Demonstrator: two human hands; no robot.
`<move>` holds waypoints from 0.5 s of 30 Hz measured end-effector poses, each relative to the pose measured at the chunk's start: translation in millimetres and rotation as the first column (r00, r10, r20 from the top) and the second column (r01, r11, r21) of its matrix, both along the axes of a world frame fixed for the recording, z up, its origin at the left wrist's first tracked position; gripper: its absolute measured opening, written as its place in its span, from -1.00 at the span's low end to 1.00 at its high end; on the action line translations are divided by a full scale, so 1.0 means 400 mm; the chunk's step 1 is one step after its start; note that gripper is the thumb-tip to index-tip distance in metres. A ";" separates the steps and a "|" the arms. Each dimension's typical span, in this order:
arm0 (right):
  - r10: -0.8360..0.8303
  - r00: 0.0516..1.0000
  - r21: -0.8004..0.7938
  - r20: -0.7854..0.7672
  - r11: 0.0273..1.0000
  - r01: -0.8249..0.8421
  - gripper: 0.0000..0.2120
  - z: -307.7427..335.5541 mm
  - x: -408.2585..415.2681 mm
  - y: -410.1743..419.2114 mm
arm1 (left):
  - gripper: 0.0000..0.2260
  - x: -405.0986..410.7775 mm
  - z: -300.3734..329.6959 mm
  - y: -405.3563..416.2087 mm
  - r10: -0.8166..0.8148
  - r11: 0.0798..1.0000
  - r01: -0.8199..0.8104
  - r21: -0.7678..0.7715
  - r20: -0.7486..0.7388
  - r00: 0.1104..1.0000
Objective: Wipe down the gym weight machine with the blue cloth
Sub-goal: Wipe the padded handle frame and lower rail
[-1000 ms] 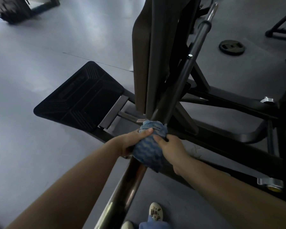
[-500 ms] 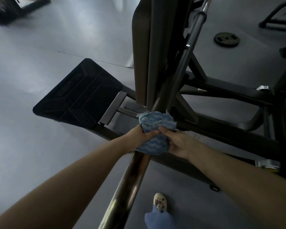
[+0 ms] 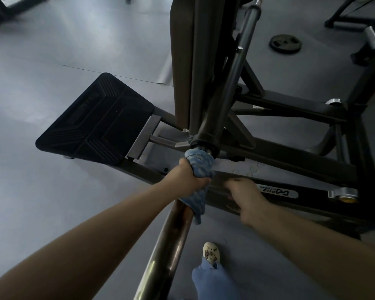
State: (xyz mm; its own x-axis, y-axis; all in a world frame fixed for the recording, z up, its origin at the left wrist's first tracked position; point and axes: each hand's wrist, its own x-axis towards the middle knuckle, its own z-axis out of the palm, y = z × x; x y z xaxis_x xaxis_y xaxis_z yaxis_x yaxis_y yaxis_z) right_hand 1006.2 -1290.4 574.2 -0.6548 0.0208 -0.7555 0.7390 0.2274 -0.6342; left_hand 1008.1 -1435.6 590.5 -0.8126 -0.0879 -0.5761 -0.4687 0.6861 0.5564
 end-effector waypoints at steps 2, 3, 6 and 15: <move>0.035 0.994 -0.188 0.106 0.982 -0.015 -0.71 0.041 -0.005 -0.008 | -0.23 -0.017 0.002 0.006 0.031 0.999 -0.031 0.012 0.010 0.999; 0.042 0.990 -0.287 0.136 0.958 -0.001 -0.73 0.063 -0.011 -0.013 | -0.23 -0.023 0.008 0.004 0.039 0.998 -0.040 0.040 0.024 0.999; 0.062 0.989 -0.431 0.138 0.902 0.003 -0.71 0.102 -0.040 -0.039 | -0.47 -0.041 0.008 -0.038 -0.001 0.927 -0.057 0.371 0.154 0.988; 0.060 0.990 -0.400 0.128 0.916 -0.004 -0.78 0.095 -0.095 -0.072 | -0.62 -0.060 -0.021 -0.094 0.269 0.625 -0.457 0.633 0.375 0.887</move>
